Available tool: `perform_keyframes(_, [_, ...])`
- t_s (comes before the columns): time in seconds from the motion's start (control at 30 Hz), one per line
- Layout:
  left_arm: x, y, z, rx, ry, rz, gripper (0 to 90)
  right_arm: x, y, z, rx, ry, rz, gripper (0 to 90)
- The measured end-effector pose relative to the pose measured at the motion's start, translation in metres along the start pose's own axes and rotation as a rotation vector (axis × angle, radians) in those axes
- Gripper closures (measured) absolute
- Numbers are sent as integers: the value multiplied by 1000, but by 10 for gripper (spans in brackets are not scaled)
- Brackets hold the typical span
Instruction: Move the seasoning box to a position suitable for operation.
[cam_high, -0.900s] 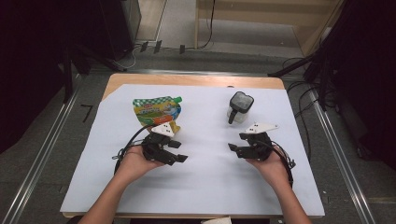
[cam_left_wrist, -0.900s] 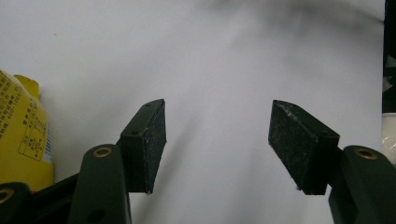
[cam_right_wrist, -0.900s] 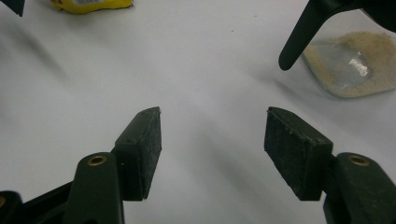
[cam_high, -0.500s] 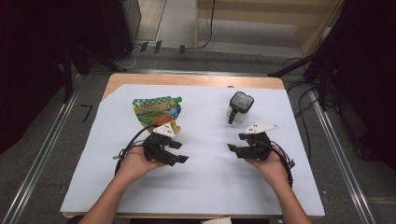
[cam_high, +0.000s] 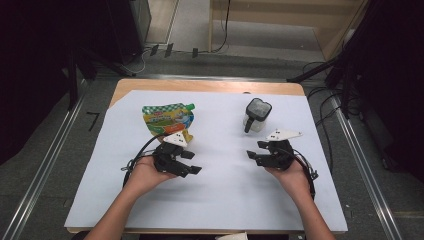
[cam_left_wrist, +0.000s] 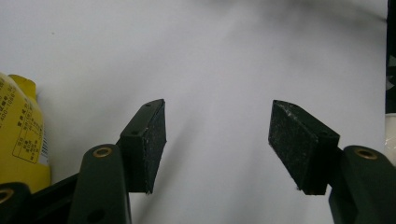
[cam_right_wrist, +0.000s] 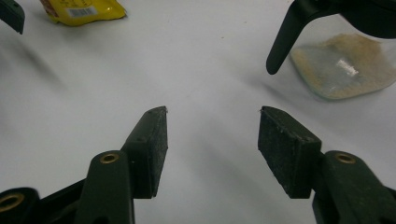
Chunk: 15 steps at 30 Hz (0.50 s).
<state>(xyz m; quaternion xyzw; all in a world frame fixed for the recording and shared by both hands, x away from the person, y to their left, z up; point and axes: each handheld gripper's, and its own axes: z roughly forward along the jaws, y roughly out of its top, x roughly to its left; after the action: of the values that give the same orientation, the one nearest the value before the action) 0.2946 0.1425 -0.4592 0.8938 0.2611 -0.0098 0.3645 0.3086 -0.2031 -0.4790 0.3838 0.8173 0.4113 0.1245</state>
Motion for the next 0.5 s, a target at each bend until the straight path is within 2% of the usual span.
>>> perform_keyframes(0.17, [0,0,-1,-1,5,-2,376,-9,2,-1,-27,7,52,566])
perform_keyframes(0.27, [1,0,-1,-4,7,-8,376,-14,6,0,-20,1,62,608])
perform_keyframes(0.33, [0,0,-1,-4,6,-10,376,-18,11,0,-28,1,82,678])
perform_keyframes(0.5, [-1,-1,0,-7,5,-5,377,-21,18,-2,-38,-24,68,728])
